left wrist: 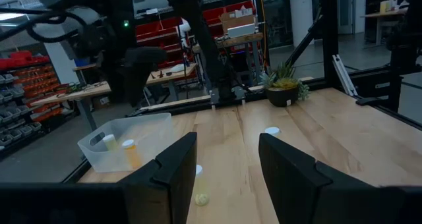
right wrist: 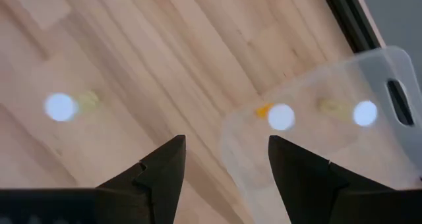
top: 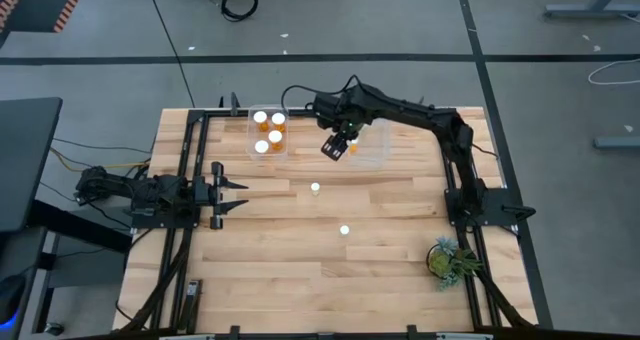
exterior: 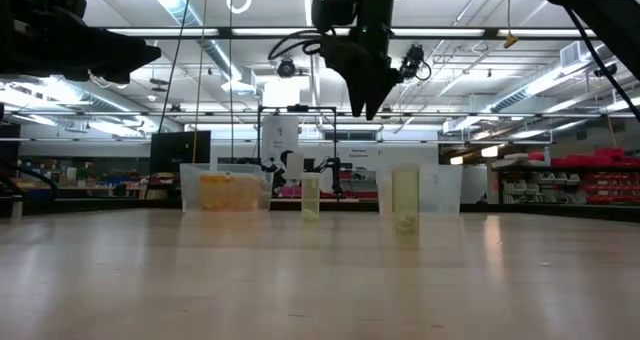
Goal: Pick and place medicine bottles into bin by pill shape (circle, oval)
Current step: Put the yellow tablet bottle into the right transparent bin
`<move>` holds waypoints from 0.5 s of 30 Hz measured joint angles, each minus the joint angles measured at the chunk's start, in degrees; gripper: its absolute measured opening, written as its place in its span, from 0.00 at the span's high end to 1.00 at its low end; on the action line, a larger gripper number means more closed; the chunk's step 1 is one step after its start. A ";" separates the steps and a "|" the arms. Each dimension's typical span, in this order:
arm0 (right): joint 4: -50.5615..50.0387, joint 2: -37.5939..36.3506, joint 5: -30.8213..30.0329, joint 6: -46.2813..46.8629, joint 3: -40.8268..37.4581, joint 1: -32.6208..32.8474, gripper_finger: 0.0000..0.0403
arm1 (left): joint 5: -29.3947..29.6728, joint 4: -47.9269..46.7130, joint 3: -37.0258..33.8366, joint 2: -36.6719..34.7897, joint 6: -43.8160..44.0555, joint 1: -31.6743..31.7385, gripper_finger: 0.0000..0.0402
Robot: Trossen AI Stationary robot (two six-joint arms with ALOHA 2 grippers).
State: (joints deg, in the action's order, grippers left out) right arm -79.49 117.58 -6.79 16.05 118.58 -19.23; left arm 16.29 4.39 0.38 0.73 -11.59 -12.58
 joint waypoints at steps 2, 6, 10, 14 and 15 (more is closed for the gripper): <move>1.26 0.00 0.00 0.00 0.00 0.87 0.44 | -0.01 0.01 0.00 0.00 0.00 0.01 0.57; 2.19 0.00 0.00 -0.30 0.00 2.35 0.44 | -0.01 0.01 0.00 0.00 -0.01 0.00 0.57; 2.66 0.00 0.00 -0.13 0.00 3.73 0.44 | -0.01 0.00 0.00 0.00 -0.03 0.02 0.57; 3.37 0.00 0.00 -0.15 -0.01 5.19 0.44 | -0.01 0.01 0.00 0.00 -0.01 0.01 0.57; 3.50 0.00 0.00 -0.15 -0.02 5.54 0.45 | -0.01 0.00 0.00 0.00 -0.03 0.02 0.57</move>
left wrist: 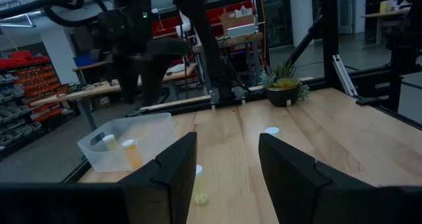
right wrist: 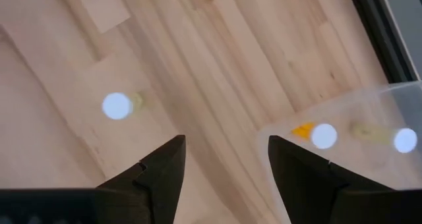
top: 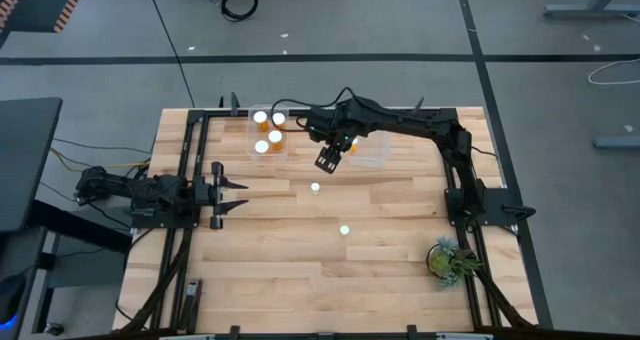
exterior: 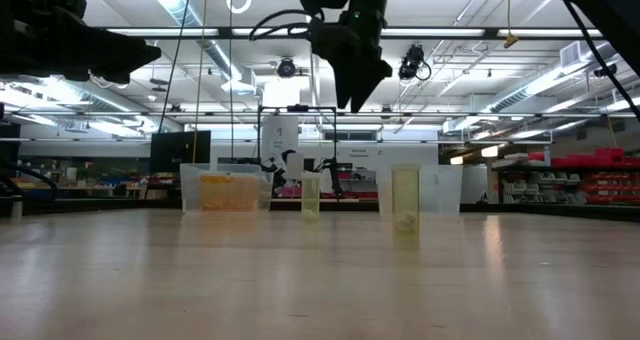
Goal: Pick and place medicine bottles into bin by pill shape (circle, oval)
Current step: Put the yellow tablet bottle into the right transparent bin
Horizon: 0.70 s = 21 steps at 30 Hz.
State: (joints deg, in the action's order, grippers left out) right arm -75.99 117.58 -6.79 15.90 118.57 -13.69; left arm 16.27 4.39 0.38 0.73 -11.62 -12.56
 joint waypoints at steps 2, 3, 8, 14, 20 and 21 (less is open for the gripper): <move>0.29 0.00 0.00 0.06 -0.01 0.67 0.45 | 0.00 0.01 0.00 0.00 0.04 -0.01 0.57; 0.48 0.00 0.00 0.11 -0.01 1.02 0.45 | 0.00 0.01 0.00 0.00 0.03 -0.02 0.57; 1.00 0.02 -0.01 0.17 -0.01 2.89 0.45 | 0.00 0.01 0.00 0.00 0.04 0.00 0.57; 0.98 0.02 -0.04 1.15 -0.01 5.47 0.45 | 0.00 0.01 0.00 0.00 0.00 -0.02 0.57; 0.98 0.02 -0.03 2.51 -0.01 8.76 0.45 | 0.00 -0.01 0.00 0.00 0.02 0.00 0.57; 0.98 0.02 -0.15 2.85 -0.01 9.31 0.45 | 0.00 -0.01 0.00 0.00 0.02 -0.01 0.57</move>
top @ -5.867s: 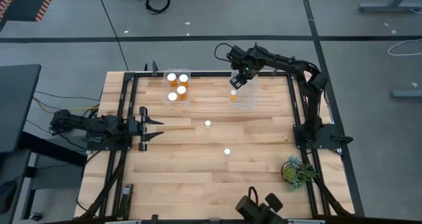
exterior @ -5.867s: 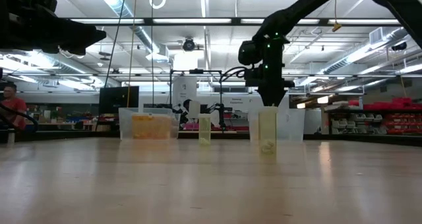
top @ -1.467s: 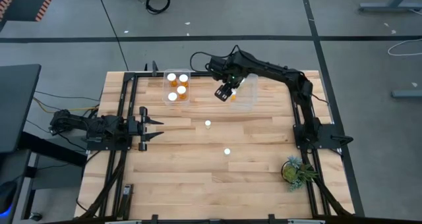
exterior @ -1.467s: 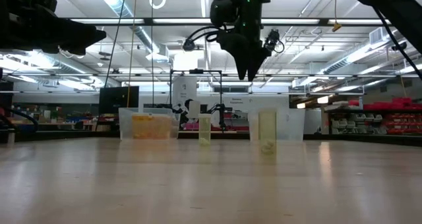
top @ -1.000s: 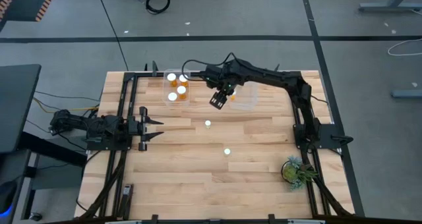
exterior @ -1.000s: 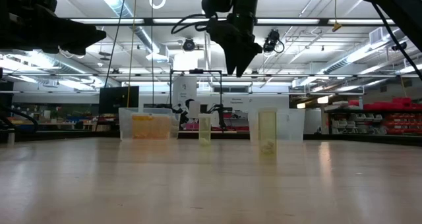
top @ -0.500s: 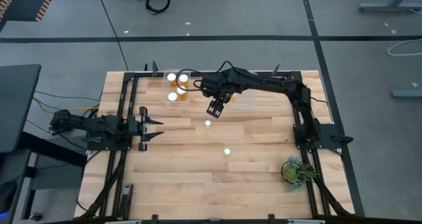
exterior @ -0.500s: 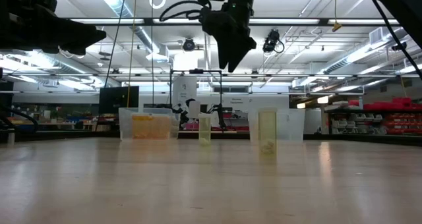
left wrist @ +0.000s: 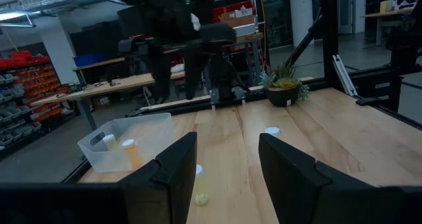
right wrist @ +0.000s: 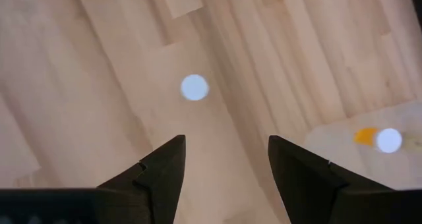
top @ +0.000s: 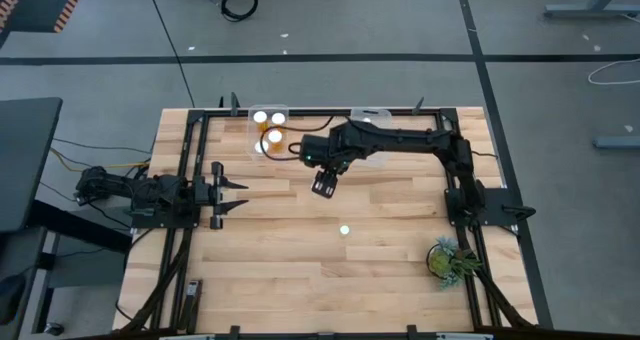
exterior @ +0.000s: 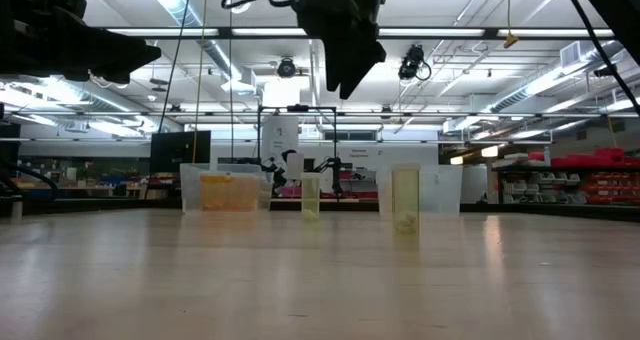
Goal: Pick and place medicine bottles into bin by pill shape (circle, oval)
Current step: Put the yellow tablet bottle into the right transparent bin
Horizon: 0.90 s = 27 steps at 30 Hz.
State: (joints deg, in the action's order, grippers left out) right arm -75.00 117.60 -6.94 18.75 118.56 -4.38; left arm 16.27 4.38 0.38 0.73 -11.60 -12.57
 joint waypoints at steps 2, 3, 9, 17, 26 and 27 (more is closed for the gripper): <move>-0.01 0.00 -0.27 0.69 0.00 1.15 0.45 | 0.00 0.01 0.00 0.00 -0.02 -0.01 0.57; -0.02 0.00 -0.28 0.97 0.00 1.69 0.45 | 0.00 0.02 0.00 0.00 -0.02 -0.01 0.57; -0.02 0.00 -0.33 3.05 0.00 4.71 0.45 | 0.00 0.02 0.00 0.00 0.00 0.00 0.57; -0.02 0.00 -0.33 5.82 -0.02 8.59 0.45 | 0.00 0.01 0.01 0.00 -0.02 0.00 0.57; -0.02 0.02 -0.32 8.58 -0.02 12.29 0.45 | 0.00 0.02 0.00 0.00 0.00 -0.01 0.57; -0.02 0.00 -0.31 8.84 -0.02 12.58 0.45 | 0.00 0.00 0.00 0.00 0.00 -0.01 0.57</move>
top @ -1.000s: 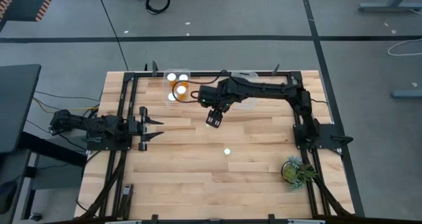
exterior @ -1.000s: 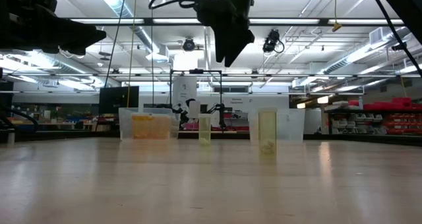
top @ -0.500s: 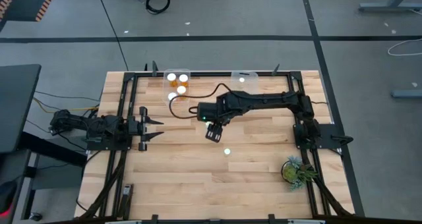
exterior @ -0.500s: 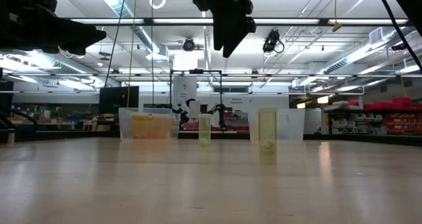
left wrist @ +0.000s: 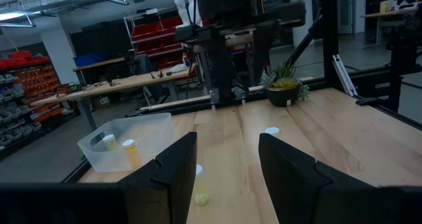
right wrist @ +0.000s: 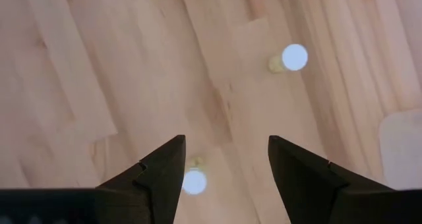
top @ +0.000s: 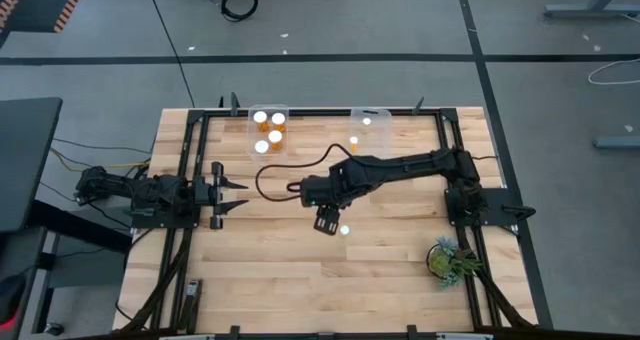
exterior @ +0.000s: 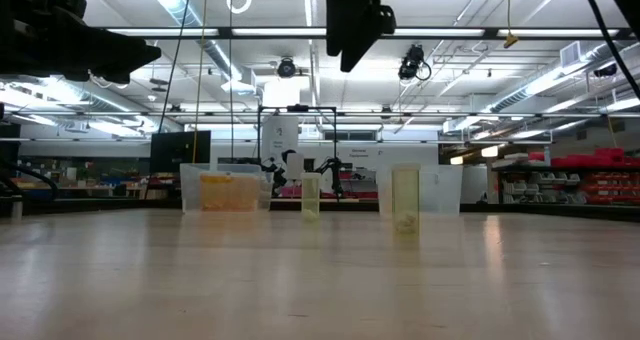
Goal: Pick and place medicine bottles into bin by pill shape (circle, oval)
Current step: Put the yellow tablet bottle into the right transparent bin
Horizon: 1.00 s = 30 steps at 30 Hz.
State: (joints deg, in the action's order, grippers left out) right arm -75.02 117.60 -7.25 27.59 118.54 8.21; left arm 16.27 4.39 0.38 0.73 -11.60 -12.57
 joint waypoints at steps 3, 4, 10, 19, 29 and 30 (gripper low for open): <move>-0.02 0.02 0.00 0.68 0.00 0.86 0.45 | 0.00 0.01 0.00 0.00 -0.02 0.00 0.57; -0.02 0.01 0.01 0.93 0.00 1.11 0.45 | 0.00 0.01 0.00 0.00 0.00 0.01 0.57; -0.14 0.02 0.02 2.68 0.00 2.40 0.45 | 0.00 0.01 0.00 0.00 0.01 0.01 0.57; -1.17 0.02 0.49 4.98 0.00 4.23 0.45 | 0.01 0.00 0.00 0.00 0.02 0.00 0.57; -2.19 0.02 0.51 6.86 0.00 5.57 0.45 | 0.00 0.02 0.00 0.00 0.03 0.01 0.57; -2.19 0.02 0.53 6.97 0.00 5.63 0.45 | 0.00 0.01 0.00 0.00 0.03 0.00 0.57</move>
State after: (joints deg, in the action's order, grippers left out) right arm -77.21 117.62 -6.73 34.55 118.54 13.84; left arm 16.27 4.39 0.38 0.73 -11.56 -12.58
